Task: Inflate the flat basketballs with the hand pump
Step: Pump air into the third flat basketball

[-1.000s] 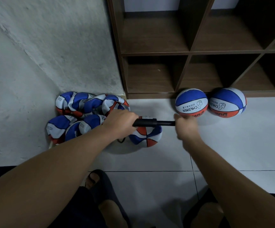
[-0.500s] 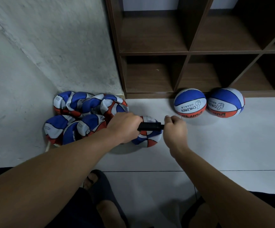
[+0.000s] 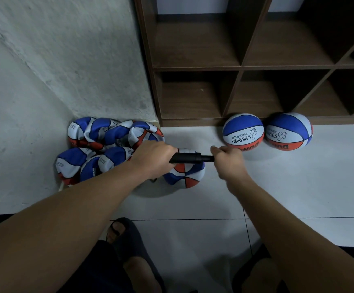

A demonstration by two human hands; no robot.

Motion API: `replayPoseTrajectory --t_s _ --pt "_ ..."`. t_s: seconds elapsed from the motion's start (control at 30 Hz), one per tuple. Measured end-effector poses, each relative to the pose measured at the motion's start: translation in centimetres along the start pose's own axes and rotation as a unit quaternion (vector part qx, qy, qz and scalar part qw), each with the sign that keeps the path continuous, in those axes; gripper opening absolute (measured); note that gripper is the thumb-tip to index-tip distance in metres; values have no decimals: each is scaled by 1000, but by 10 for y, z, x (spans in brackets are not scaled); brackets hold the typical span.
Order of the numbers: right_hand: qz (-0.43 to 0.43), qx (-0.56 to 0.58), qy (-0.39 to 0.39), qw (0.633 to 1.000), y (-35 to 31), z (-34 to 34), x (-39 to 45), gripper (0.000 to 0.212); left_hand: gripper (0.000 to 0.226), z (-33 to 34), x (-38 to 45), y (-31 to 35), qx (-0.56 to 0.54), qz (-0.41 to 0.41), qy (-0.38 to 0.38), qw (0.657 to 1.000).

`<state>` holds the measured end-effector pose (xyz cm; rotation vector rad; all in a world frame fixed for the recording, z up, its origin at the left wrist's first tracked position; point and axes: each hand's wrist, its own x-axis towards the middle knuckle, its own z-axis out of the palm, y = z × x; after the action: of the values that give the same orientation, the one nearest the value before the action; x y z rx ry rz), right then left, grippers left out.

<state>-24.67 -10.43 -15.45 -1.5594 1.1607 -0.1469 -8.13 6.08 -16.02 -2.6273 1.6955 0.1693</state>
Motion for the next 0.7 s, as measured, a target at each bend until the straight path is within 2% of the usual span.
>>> replayPoseTrajectory --t_s 0.07,0.2,0.3,0.6,0.7 --pt "5 0 24 1000 -3 -16 9 26 37 0 -1 -8 -9 -5 1 1000" --pt "8 39 92 995 -1 -38 23 14 37 -1 -4 -20 -21 -31 -6 999" --pt "12 46 120 992 3 -29 23 20 38 -2 -4 -13 -11 -34 -13 999" --pt "-12 -9 12 1000 9 19 -11 32 10 -6 -3 13 0 -8 -64 998" --pt "-24 -11 -5 1000 2 21 -10 36 4 -7 -1 14 -18 -7 -57 998"
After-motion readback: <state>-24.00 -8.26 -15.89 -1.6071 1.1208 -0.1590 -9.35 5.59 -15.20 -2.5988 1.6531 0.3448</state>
